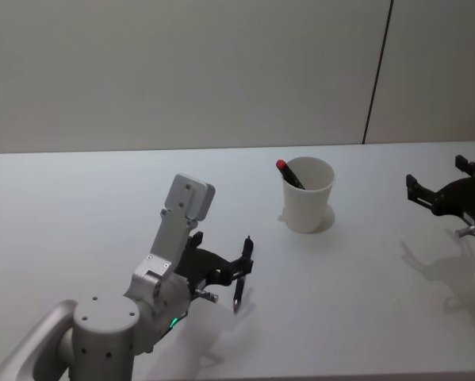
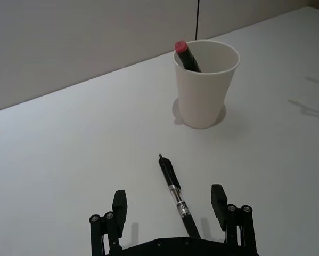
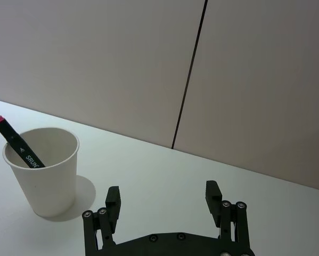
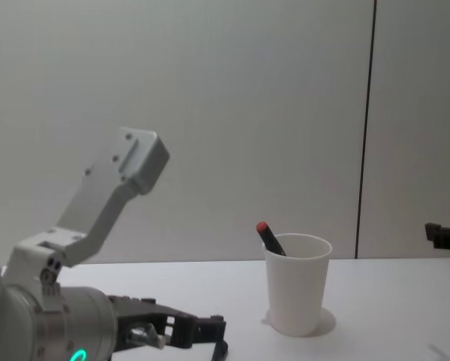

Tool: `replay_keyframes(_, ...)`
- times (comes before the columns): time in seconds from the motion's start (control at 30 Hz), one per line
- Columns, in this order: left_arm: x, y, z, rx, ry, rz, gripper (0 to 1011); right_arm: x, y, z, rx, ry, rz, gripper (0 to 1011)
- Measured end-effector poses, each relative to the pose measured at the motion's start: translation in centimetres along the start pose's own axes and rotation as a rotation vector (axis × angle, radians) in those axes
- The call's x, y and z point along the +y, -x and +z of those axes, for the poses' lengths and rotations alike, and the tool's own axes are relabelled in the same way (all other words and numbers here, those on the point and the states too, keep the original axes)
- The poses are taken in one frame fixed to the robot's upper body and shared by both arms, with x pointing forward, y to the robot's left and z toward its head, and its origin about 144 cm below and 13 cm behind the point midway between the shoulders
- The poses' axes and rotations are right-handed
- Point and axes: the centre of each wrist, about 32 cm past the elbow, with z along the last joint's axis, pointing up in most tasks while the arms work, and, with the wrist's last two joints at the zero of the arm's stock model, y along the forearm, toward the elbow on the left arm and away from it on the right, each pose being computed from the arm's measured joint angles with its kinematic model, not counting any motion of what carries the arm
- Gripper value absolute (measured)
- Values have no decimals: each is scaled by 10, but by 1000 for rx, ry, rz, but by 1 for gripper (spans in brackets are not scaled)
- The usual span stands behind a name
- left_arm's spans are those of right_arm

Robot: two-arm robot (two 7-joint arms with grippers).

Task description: Place the pen into the pen holder.

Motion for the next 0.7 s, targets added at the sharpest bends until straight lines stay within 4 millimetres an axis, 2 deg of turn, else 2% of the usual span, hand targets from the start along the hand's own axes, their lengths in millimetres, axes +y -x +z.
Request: replay_keyframes(0.7, -22, 2, -8, 14, -81, -28, 1004, 0, 0, 0, 0, 0, 0, 1002)
